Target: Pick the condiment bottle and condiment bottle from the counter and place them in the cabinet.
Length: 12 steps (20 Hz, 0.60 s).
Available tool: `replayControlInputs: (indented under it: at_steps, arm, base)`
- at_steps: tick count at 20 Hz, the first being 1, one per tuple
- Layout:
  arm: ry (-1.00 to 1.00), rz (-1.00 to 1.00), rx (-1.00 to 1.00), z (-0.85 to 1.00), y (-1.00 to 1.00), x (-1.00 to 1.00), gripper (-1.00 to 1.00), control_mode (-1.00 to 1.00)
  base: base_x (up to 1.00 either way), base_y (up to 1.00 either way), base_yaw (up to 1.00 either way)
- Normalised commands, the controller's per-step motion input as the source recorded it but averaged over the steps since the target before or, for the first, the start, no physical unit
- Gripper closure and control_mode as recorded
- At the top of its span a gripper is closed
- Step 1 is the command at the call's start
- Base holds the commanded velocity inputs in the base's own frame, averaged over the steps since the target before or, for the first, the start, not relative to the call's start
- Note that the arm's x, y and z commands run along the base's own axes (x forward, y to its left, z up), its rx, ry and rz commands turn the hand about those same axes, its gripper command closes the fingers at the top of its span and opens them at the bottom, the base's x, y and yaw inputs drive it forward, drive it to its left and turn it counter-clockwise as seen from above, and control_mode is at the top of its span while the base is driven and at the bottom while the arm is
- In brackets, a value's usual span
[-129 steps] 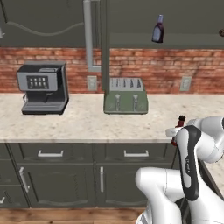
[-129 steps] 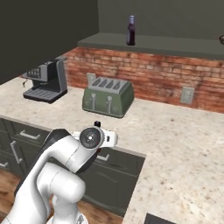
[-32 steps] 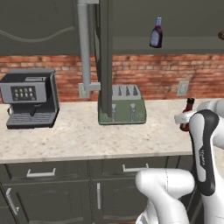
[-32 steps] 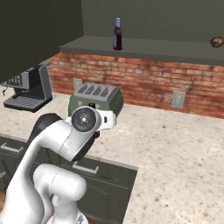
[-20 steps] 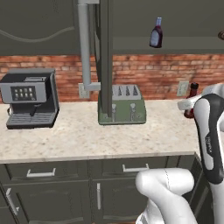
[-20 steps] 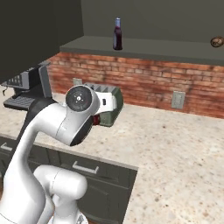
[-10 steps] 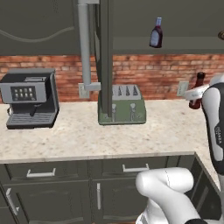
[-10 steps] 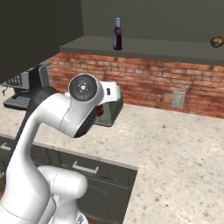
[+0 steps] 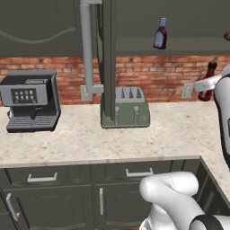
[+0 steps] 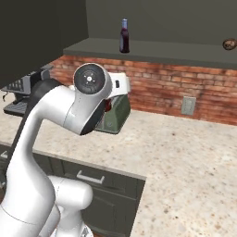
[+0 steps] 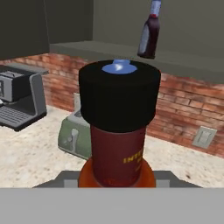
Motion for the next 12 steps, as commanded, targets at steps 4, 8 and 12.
replayControlInputs:
  at_steps: [4,8,12]
  arm:
    - [-0.05,0.0,0.0,0.36,-0.08,0.0,1.0,-1.0]
    - [-0.05,0.0,0.0,0.37,-0.11,0.0,1.0,-1.0]
    - [-0.05,0.0,0.0,0.34,-0.13,0.0,1.0,-1.0]
  base:
    - [0.0,0.0,0.0]
    - [0.0,0.0,0.0]
    - [0.0,0.0,0.0]
